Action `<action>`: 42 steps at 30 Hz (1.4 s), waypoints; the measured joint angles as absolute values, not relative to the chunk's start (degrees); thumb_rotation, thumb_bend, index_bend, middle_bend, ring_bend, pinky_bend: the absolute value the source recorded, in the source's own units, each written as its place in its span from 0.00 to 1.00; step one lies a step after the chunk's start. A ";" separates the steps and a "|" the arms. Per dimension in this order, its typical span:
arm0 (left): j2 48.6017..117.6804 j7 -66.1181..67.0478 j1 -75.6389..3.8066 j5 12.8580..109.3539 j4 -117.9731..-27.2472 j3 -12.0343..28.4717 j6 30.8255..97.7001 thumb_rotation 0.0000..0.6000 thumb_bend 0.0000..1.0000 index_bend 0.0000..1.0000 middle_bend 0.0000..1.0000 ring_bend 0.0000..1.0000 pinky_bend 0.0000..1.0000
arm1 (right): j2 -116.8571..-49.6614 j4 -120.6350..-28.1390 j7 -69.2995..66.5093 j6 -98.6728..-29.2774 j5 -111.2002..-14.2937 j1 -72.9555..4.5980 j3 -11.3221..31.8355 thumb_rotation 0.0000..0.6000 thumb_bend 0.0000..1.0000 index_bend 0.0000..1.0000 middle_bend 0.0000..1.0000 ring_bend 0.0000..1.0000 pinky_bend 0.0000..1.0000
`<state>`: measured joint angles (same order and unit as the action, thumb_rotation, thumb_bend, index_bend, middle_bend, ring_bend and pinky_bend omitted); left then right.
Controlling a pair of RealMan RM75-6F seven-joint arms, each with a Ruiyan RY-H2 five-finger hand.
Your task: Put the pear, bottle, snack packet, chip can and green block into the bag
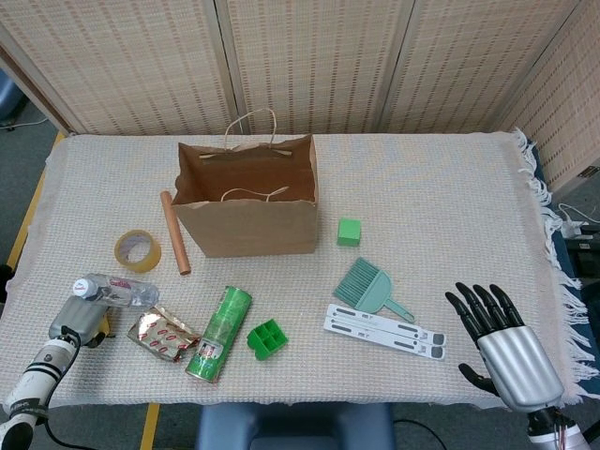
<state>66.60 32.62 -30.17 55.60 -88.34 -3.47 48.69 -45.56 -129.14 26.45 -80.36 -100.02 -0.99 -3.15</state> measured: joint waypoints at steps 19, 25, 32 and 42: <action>66.71 31.48 -31.44 51.96 -81.08 -3.29 47.24 1.00 0.42 0.23 0.09 0.13 0.38 | -45.08 -129.54 25.62 -79.64 -101.46 -0.84 -3.97 1.00 0.06 0.00 0.00 0.00 0.00; 65.91 32.45 -31.97 51.12 -81.56 -4.51 45.55 1.00 0.41 0.17 0.08 0.10 0.36 | -44.68 -129.49 24.42 -79.80 -102.50 -0.75 -4.27 1.00 0.06 0.00 0.00 0.00 0.00; 65.48 35.21 -33.06 50.60 -82.27 -5.91 44.83 1.00 0.39 0.10 0.01 0.04 0.32 | -44.61 -129.65 24.42 -79.58 -103.09 -0.67 -4.54 1.00 0.06 0.00 0.00 0.00 0.00; 66.51 36.14 -33.00 50.91 -81.40 -6.77 46.00 1.00 0.56 0.53 0.50 0.49 0.75 | -44.36 -129.74 23.75 -79.43 -103.85 -0.62 -4.80 1.00 0.06 0.00 0.00 0.00 0.00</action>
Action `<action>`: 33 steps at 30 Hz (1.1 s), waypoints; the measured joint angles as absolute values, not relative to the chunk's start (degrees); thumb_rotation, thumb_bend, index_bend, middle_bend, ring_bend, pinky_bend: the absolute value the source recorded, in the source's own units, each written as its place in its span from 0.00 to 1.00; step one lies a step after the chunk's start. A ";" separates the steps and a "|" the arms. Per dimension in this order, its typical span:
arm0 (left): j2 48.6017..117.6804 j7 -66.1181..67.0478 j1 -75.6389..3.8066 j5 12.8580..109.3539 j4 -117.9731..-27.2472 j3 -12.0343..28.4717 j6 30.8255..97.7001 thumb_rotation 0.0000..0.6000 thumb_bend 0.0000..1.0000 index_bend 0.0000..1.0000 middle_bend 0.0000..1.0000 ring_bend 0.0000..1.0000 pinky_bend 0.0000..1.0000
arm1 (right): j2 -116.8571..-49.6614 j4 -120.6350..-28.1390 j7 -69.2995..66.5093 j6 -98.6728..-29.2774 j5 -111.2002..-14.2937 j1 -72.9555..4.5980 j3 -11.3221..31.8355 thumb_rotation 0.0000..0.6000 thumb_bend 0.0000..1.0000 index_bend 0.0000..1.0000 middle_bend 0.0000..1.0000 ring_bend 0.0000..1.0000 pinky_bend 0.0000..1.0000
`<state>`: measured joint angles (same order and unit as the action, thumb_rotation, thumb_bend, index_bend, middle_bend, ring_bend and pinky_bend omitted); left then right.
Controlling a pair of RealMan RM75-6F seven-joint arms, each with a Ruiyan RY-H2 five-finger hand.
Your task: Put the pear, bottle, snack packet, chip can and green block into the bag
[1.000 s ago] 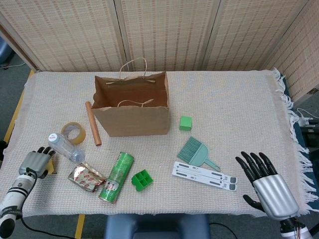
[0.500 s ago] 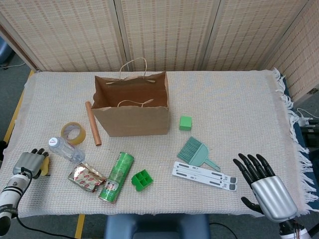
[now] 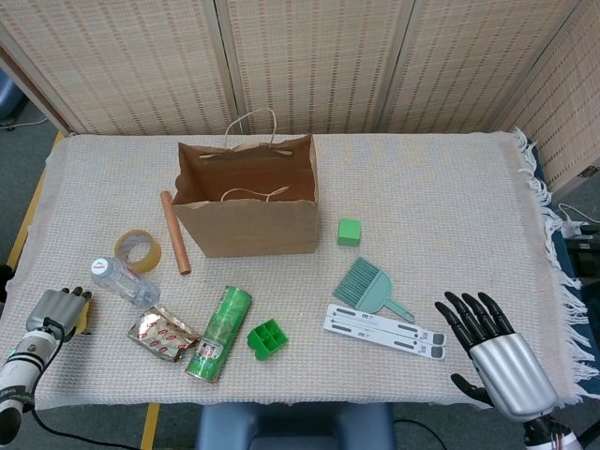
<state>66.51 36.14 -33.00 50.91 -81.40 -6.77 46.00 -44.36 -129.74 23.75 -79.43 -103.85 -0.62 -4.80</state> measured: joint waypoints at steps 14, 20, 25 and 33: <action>63.53 29.15 -30.46 56.11 -84.53 -2.69 56.73 1.00 0.58 0.60 0.61 0.58 0.78 | -43.78 -129.66 22.37 -79.40 -105.03 -0.61 -5.10 1.00 0.06 0.00 0.00 0.00 0.00; 64.13 19.40 -27.75 56.18 -88.00 5.85 70.89 1.00 0.58 0.58 0.61 0.58 0.77 | -44.00 -129.65 22.45 -79.25 -105.27 -0.61 -5.11 1.00 0.06 0.00 0.00 0.00 0.00; 64.23 7.40 -26.82 54.85 -96.49 16.32 76.72 1.00 0.58 0.58 0.61 0.58 0.77 | -44.31 -129.83 23.11 -78.93 -105.47 -0.60 -5.15 1.00 0.06 0.00 0.00 0.00 0.00; 64.58 5.45 -32.15 47.33 -109.95 27.91 76.32 1.00 0.58 0.57 0.61 0.58 0.76 | -44.44 -129.78 23.36 -78.67 -105.07 -0.64 -5.06 1.00 0.06 0.00 0.00 0.00 0.00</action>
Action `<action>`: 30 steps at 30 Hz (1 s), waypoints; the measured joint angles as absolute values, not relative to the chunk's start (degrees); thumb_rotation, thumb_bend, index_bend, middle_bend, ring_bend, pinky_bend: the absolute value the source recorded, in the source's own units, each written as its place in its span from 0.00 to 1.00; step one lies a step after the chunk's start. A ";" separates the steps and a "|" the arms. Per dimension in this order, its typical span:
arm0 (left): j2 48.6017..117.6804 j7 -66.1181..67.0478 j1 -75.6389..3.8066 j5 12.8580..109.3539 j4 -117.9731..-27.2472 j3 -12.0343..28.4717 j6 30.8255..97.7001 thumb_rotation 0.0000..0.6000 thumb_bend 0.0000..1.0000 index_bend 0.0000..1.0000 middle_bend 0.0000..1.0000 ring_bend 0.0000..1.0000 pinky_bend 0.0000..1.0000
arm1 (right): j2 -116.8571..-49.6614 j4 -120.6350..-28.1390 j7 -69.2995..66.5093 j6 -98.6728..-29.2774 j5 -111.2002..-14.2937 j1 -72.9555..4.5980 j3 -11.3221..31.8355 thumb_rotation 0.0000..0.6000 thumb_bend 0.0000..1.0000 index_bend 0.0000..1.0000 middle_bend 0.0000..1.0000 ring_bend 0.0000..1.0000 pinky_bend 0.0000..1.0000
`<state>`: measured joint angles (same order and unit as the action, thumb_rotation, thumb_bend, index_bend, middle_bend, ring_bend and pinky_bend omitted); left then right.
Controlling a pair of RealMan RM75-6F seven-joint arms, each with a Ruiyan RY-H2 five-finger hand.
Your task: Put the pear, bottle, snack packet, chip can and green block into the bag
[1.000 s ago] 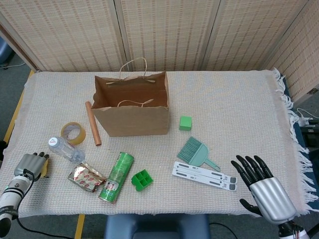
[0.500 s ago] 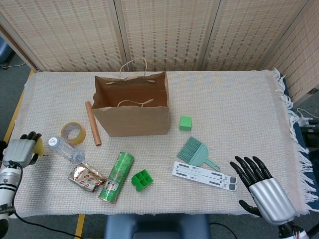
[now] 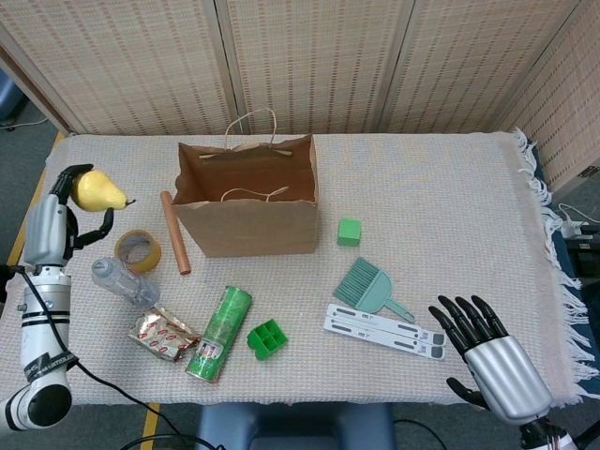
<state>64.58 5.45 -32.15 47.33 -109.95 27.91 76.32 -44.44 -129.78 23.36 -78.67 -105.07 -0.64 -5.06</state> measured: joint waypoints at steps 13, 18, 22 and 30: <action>73.75 21.66 -49.26 39.66 -106.66 30.66 73.23 1.00 0.57 0.58 0.61 0.58 0.76 | -43.74 -129.63 21.84 -77.78 -101.46 -1.95 -3.72 1.00 0.06 0.00 0.00 0.00 0.00; 77.88 27.48 -54.43 40.01 -101.39 29.35 72.61 1.00 0.57 0.55 0.58 0.55 0.74 | -43.71 -129.59 21.80 -76.88 -99.83 -2.67 -3.22 1.00 0.06 0.00 0.00 0.00 0.00; 80.05 30.45 -56.66 39.49 -99.47 27.31 70.89 1.00 0.43 0.32 0.26 0.21 0.45 | -43.71 -129.56 21.95 -76.55 -99.03 -3.00 -3.01 1.00 0.06 0.00 0.00 0.00 0.00; 79.25 35.30 -58.27 34.01 -101.03 25.90 68.90 1.00 0.35 0.05 0.00 0.00 0.20 | -43.96 -129.30 22.41 -76.20 -98.67 -3.23 -3.05 1.00 0.06 0.00 0.00 0.00 0.00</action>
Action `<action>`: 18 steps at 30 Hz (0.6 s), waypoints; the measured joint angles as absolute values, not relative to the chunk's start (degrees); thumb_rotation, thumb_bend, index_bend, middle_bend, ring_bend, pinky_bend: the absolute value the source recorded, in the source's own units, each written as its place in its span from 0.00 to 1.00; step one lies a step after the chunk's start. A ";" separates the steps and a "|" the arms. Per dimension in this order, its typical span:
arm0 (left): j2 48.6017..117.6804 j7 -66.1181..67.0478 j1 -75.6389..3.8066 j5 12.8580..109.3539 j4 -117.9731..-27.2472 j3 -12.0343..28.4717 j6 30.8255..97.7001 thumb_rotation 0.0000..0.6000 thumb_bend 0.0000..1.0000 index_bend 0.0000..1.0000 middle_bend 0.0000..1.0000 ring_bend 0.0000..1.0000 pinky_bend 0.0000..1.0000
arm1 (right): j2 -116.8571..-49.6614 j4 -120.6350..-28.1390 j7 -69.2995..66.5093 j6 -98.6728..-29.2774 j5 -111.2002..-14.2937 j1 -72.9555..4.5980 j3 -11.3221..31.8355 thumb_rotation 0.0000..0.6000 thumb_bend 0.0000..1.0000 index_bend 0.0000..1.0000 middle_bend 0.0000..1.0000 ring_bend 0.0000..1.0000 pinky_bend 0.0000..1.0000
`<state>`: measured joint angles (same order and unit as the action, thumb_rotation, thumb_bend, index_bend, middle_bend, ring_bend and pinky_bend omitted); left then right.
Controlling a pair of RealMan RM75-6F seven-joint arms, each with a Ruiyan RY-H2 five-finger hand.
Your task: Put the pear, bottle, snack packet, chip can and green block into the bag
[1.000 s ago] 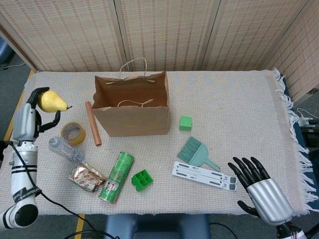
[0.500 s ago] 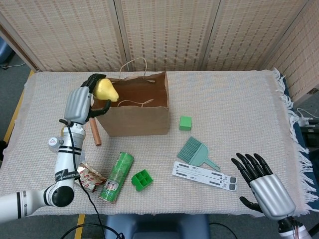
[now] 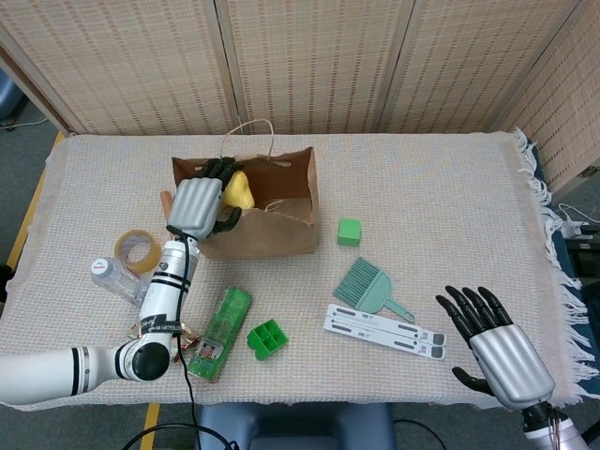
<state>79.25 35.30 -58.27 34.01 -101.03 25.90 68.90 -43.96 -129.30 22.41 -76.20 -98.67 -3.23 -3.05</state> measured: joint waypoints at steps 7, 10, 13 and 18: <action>77.97 31.72 -57.73 36.33 -103.11 26.41 69.64 1.00 0.35 0.02 0.00 0.00 0.20 | -44.44 -129.35 23.47 -76.05 -98.50 -3.26 -3.16 1.00 0.06 0.00 0.00 0.00 0.00; 76.76 30.09 -56.75 37.75 -104.43 26.70 70.47 1.00 0.37 0.05 0.00 0.00 0.21 | -44.57 -129.41 23.76 -76.08 -98.62 -3.20 -3.29 1.00 0.06 0.00 0.00 0.00 0.00; 74.89 28.82 -55.02 38.68 -106.09 26.77 71.65 1.00 0.42 0.10 0.02 0.02 0.25 | -44.54 -129.45 23.64 -76.40 -99.09 -3.04 -3.45 1.00 0.06 0.00 0.00 0.00 0.00; 69.22 26.95 -50.58 39.11 -110.41 26.21 72.89 1.00 0.43 0.12 0.05 0.05 0.28 | -44.62 -129.17 23.74 -76.05 -99.26 -3.05 -3.76 1.00 0.06 0.00 0.00 0.00 0.00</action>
<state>69.22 26.95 -50.58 39.11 -110.41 26.21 72.89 -44.62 -129.17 23.74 -76.05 -99.26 -3.05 -3.76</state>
